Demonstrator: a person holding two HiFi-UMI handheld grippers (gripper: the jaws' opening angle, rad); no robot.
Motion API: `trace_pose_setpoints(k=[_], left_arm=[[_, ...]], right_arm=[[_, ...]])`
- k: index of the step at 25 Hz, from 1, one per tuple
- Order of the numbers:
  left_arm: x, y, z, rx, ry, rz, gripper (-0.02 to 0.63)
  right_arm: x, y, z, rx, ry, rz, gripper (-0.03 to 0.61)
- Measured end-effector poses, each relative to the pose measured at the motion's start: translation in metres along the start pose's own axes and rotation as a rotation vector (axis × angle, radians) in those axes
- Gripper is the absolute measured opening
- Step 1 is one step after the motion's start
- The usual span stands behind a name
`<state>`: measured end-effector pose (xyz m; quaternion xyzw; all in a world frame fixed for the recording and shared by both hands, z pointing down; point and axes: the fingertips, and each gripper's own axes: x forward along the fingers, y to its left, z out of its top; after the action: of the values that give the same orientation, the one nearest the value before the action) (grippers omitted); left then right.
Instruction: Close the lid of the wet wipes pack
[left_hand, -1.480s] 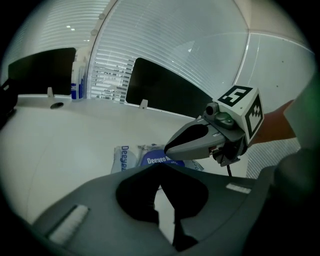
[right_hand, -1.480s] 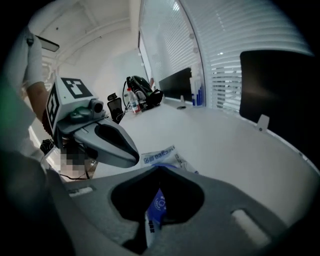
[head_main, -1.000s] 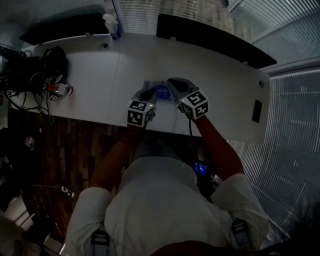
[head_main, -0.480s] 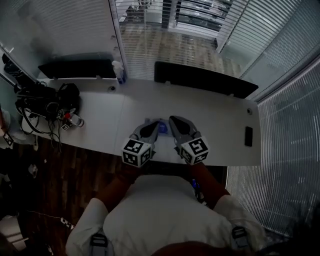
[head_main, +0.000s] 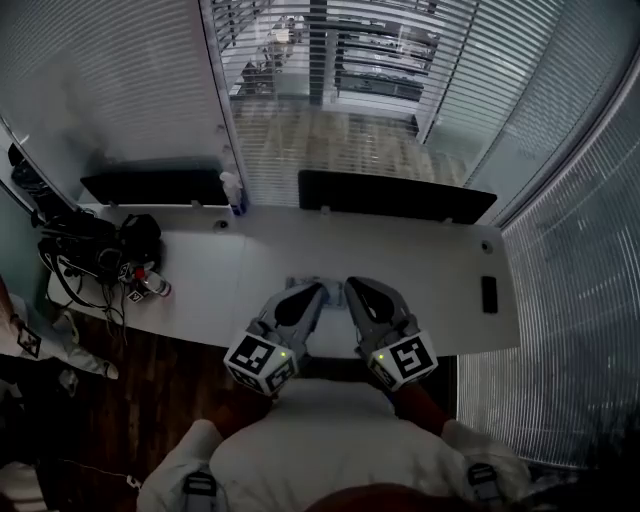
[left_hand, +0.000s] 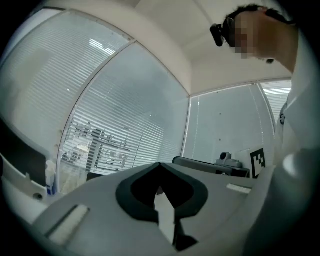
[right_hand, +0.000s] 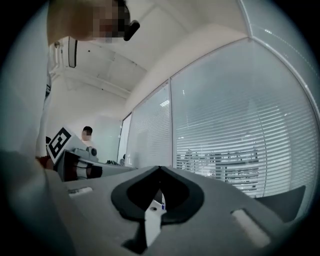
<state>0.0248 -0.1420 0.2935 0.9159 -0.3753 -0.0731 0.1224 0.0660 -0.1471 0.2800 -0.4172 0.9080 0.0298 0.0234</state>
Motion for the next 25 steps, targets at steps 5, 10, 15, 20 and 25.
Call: trace_pose_setpoints(k=[5,10,15,20,25], left_arm=[[-0.006,-0.017,0.002,0.029,-0.031,-0.019,0.003],[-0.005,-0.023,0.004,0.018,-0.033,-0.018,0.003],[-0.005,-0.019,-0.006,-0.005,-0.020,-0.009,0.003],[-0.005,-0.021,-0.006,0.002,-0.019,-0.014,0.003],[-0.008,-0.021,-0.002,0.013,-0.021,-0.003,0.003]], right_arm=[[-0.021,0.014,0.012,0.042,-0.033,-0.023,0.002],[-0.031,0.018,0.002,0.077,-0.019,-0.035,0.002],[-0.033,0.015,0.005,0.087,-0.018,-0.039,0.002],[-0.033,0.016,0.006,0.074,-0.018,-0.043,0.001],[-0.033,0.018,0.008,0.047,-0.008,-0.042,0.000]])
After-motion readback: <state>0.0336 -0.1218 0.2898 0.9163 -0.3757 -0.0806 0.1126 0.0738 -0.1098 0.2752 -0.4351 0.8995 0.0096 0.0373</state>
